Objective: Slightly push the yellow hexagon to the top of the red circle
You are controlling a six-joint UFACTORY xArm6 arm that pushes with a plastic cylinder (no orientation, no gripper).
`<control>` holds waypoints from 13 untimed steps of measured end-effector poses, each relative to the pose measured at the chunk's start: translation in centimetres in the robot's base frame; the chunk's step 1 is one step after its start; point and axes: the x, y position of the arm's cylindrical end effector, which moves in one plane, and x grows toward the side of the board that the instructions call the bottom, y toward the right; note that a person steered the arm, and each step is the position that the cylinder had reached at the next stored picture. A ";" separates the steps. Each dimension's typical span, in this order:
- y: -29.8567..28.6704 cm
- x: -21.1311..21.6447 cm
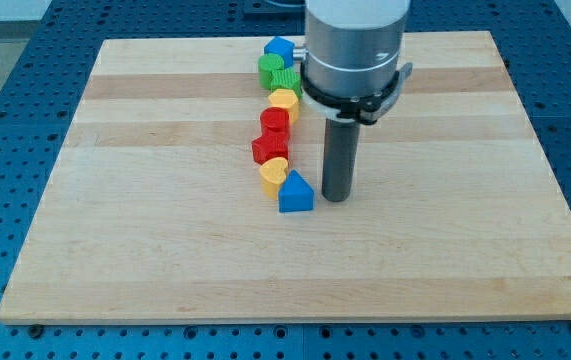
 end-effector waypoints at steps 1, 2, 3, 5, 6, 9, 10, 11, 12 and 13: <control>-0.5 0.8; -1.7 1.2; -2.7 1.8; -0.7 1.9; 2.2 -2.0; 0.7 -8.4; 0.0 -10.0; -0.2 -10.1; -0.4 -11.4; -0.7 -13.2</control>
